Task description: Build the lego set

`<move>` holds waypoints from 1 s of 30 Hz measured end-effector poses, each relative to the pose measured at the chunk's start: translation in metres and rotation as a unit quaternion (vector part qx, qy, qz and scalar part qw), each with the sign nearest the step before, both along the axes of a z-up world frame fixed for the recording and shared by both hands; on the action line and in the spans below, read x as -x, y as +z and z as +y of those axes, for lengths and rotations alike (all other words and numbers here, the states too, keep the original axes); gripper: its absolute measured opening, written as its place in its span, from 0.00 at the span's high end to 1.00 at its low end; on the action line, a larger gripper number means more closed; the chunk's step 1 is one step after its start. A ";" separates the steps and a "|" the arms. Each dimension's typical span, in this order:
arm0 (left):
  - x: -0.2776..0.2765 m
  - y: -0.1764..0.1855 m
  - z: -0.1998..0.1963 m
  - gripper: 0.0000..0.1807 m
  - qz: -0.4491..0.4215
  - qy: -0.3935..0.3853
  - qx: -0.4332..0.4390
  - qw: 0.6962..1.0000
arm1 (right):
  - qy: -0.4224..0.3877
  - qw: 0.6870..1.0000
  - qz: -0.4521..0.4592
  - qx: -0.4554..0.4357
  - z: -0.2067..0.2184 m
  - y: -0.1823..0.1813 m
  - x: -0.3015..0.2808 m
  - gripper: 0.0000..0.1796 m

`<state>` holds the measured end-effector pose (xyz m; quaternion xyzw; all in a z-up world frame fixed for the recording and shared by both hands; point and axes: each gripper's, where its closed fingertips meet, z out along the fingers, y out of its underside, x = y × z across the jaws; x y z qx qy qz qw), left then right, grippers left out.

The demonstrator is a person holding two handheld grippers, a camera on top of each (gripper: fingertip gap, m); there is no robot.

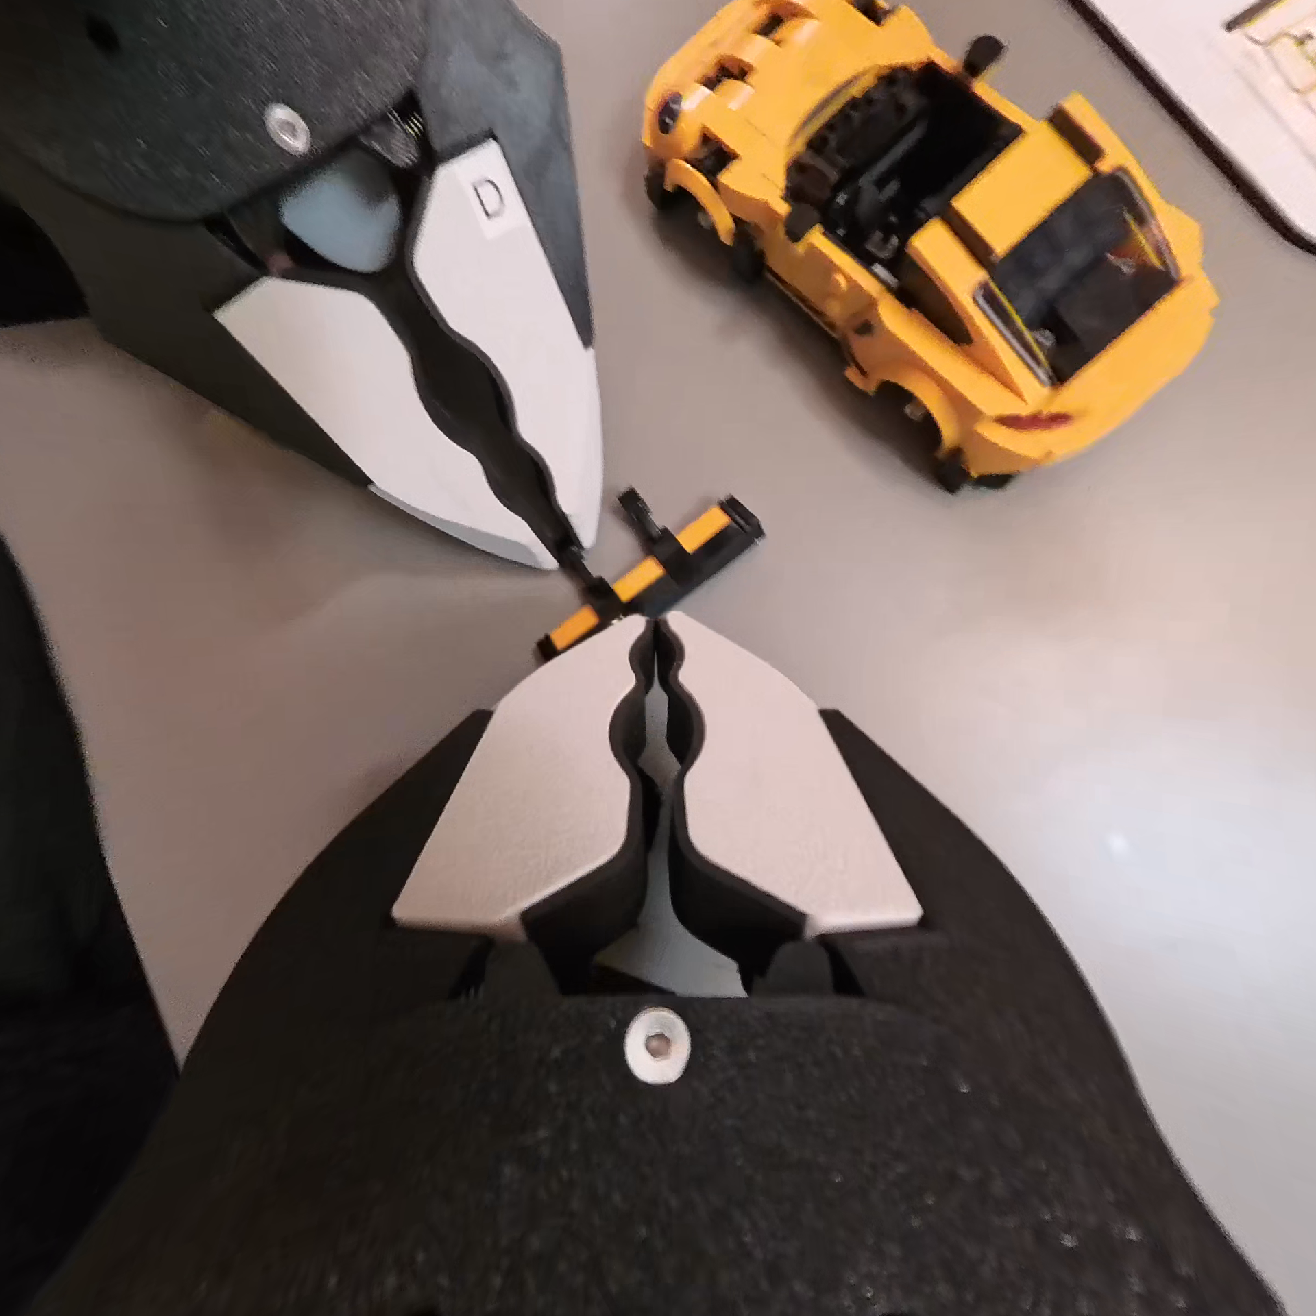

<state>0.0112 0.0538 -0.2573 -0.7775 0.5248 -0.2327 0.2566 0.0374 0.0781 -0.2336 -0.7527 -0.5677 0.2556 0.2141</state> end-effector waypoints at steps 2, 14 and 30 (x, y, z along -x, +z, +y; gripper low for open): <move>-0.001 0.000 0.000 0.97 0.005 -0.003 -0.001 1.000 | -0.010 1.000 0.004 0.010 0.001 -0.004 -0.005 1.00; -0.004 -0.001 0.001 0.96 0.065 -0.002 0.023 0.998 | 0.039 0.998 0.043 -0.028 -0.001 0.001 0.006 1.00; -0.008 -0.001 0.002 0.96 0.067 -0.018 0.027 0.997 | 0.156 0.976 -0.034 -0.149 -0.015 -0.014 0.015 1.00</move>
